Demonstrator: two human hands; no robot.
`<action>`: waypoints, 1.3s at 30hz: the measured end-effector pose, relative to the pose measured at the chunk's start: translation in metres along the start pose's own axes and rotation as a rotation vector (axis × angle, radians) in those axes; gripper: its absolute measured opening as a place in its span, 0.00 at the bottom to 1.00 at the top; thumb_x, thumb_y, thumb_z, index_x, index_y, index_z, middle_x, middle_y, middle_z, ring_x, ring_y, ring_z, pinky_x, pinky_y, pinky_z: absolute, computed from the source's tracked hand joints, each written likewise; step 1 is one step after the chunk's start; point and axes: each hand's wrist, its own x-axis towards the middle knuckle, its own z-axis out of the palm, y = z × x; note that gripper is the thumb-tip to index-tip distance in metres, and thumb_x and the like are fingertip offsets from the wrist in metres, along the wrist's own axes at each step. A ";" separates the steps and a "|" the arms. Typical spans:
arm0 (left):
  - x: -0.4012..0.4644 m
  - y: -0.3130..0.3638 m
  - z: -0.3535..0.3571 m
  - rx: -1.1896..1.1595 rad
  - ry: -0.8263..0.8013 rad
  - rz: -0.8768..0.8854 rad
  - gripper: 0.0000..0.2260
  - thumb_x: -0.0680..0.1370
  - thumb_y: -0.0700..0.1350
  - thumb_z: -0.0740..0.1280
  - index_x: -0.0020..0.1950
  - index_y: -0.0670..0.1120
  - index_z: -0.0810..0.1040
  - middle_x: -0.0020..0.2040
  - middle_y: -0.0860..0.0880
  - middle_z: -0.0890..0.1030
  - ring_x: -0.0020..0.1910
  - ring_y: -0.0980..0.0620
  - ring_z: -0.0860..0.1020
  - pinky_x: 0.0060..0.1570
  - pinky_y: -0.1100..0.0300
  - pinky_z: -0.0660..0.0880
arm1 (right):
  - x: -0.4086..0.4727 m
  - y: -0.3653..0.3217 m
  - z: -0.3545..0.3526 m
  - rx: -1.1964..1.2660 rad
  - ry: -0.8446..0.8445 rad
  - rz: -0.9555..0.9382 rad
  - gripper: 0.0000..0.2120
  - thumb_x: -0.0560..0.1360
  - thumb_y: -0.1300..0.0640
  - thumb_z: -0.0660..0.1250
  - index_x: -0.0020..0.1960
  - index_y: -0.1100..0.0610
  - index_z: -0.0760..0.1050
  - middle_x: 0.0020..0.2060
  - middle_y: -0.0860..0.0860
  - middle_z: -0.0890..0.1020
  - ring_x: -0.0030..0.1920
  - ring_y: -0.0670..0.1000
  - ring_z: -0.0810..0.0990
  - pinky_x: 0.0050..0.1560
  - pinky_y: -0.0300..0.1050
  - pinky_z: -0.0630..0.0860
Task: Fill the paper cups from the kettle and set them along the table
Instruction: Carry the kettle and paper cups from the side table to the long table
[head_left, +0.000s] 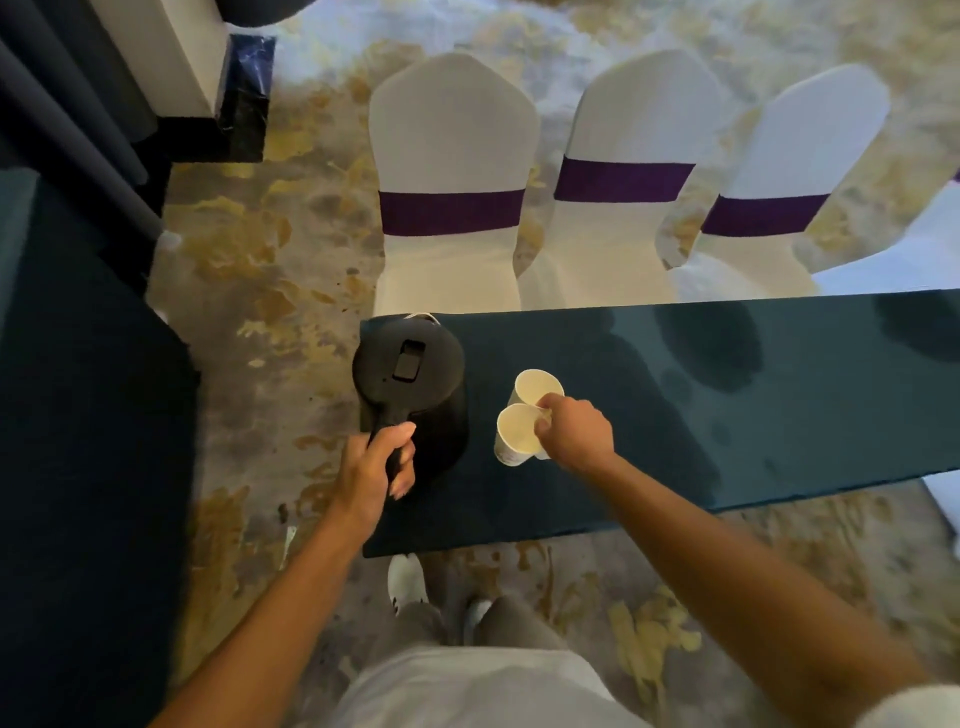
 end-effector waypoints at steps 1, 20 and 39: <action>0.004 -0.002 0.002 0.003 0.013 -0.001 0.20 0.71 0.56 0.69 0.29 0.43 0.69 0.21 0.49 0.66 0.19 0.48 0.64 0.25 0.55 0.61 | 0.004 0.000 0.001 -0.005 -0.007 -0.003 0.16 0.80 0.54 0.64 0.68 0.52 0.77 0.56 0.57 0.85 0.44 0.54 0.82 0.41 0.47 0.82; -0.004 -0.091 0.071 -0.126 1.006 -0.189 0.13 0.84 0.49 0.56 0.52 0.47 0.79 0.50 0.46 0.79 0.53 0.46 0.77 0.56 0.51 0.73 | 0.056 0.044 -0.002 -0.087 -0.068 -0.243 0.18 0.82 0.51 0.63 0.70 0.52 0.74 0.55 0.56 0.85 0.48 0.55 0.85 0.45 0.49 0.82; 0.077 -0.104 0.180 0.525 0.304 -0.440 0.19 0.82 0.58 0.60 0.39 0.46 0.77 0.34 0.46 0.79 0.32 0.51 0.77 0.32 0.60 0.72 | 0.067 0.064 0.011 -0.072 -0.140 -0.261 0.16 0.83 0.49 0.63 0.68 0.53 0.75 0.50 0.53 0.85 0.43 0.50 0.82 0.42 0.45 0.82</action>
